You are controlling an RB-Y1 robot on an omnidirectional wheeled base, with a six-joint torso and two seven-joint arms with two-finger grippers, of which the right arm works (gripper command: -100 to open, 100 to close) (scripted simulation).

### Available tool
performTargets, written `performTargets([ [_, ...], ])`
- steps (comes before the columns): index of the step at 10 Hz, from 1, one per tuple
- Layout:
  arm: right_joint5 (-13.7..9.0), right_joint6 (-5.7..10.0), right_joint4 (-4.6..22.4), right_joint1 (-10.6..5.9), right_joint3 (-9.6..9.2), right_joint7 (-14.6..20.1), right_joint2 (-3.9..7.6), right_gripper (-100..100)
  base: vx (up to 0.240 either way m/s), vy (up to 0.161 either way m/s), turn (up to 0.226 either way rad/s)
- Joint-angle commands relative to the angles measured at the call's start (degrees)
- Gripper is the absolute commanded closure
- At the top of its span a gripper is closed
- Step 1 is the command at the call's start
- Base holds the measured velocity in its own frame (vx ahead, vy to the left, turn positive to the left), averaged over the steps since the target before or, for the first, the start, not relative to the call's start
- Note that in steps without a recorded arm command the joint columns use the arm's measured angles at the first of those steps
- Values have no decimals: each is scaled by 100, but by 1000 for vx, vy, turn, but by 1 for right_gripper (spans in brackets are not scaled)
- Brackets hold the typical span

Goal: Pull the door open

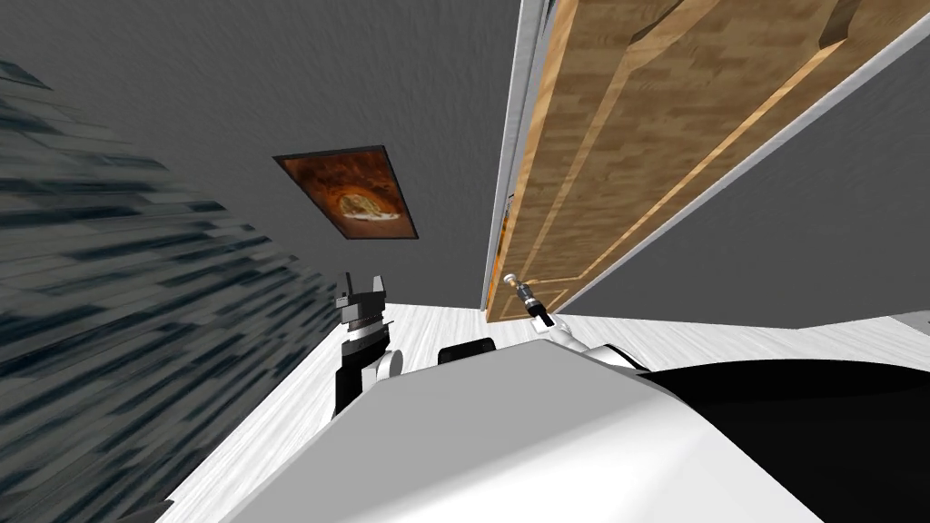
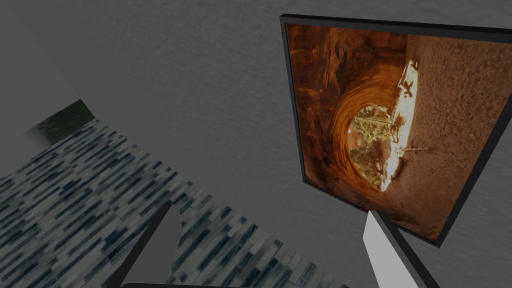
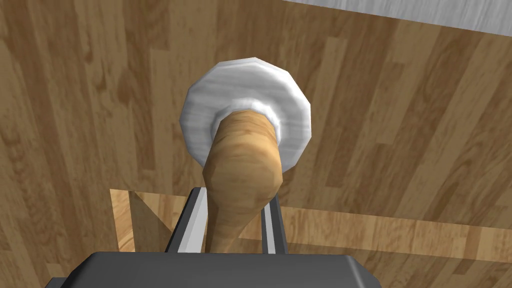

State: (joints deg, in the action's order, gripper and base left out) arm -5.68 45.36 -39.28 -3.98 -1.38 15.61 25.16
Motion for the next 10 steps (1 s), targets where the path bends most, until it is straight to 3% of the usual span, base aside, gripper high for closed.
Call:
performTargets([
  [1,50,-1,-131,77,-44,63,41,100,-224,-124,207],
  [3,52,-28,-145,88,-54,69,29,100,-144,-72,88],
  [10,165,688,-151,541,-415,621,524,100,-202,-57,121],
])
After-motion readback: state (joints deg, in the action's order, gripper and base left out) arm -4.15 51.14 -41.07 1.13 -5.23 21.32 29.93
